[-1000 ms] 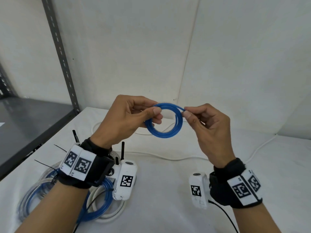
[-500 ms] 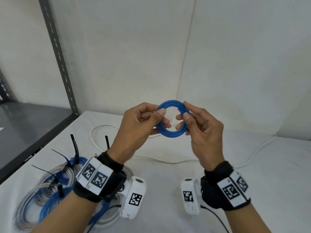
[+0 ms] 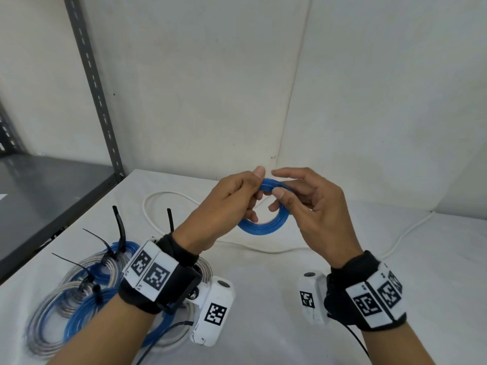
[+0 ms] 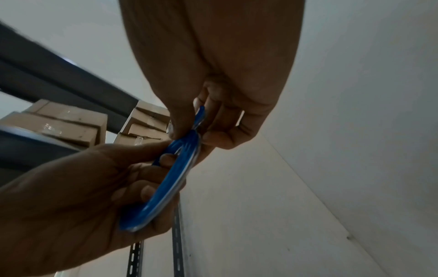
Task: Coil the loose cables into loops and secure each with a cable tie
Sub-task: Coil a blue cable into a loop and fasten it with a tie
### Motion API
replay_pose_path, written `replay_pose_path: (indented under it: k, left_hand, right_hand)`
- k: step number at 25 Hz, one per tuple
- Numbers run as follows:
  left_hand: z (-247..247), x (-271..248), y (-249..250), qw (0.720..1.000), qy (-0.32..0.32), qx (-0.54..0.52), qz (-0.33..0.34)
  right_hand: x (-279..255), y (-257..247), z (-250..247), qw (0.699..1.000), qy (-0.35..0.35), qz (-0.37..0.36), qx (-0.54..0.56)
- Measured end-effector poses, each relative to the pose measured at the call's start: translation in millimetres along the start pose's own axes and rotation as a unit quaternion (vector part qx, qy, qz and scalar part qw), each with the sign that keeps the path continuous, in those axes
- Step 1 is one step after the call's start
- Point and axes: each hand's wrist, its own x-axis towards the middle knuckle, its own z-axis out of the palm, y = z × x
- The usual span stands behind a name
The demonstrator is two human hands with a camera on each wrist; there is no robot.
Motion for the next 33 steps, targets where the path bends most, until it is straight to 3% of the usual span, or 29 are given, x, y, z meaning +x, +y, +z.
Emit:
replay_pose_path:
  k: [4, 11, 16, 18, 22, 24, 30, 33]
  left_hand:
    - [-3, 1, 3, 0.999, 0.035, -0.039, 0.016]
    - [-3, 2, 8, 0.992, 0.054, -0.117, 0.014]
    - [-4, 6, 4, 0.978, 0.056, -0.198, -0.024]
    - [-6, 7, 4, 0.982, 0.033, -0.180, -0.053]
    - [-9, 4, 3, 0.989, -0.063, -0.082, -0.102]
    - [-7, 2, 1, 0.988, -0.068, -0.086, -0.106]
    - [-4, 5, 0, 0.982, -0.020, -0.170, -0.074]
    - [-6, 4, 3, 0.975, -0.008, -0.209, -0.072]
  right_hand:
    - [0, -3, 4, 0.995, 0.064, 0.022, 0.077]
    - [-1, -10, 16, 0.980, 0.109, 0.039, 0.160]
    - [-2, -3, 23, 0.982, 0.094, 0.024, 0.161]
    - [0, 0, 16, 0.983, 0.082, 0.023, 0.161]
    - [0, 0, -3, 0.992, -0.030, 0.032, 0.117]
    - [1, 0, -6, 0.992, -0.045, 0.036, 0.113]
    - [1, -3, 4, 0.989, 0.093, 0.013, 0.115]
    - [0, -6, 9, 0.994, 0.086, 0.028, 0.067]
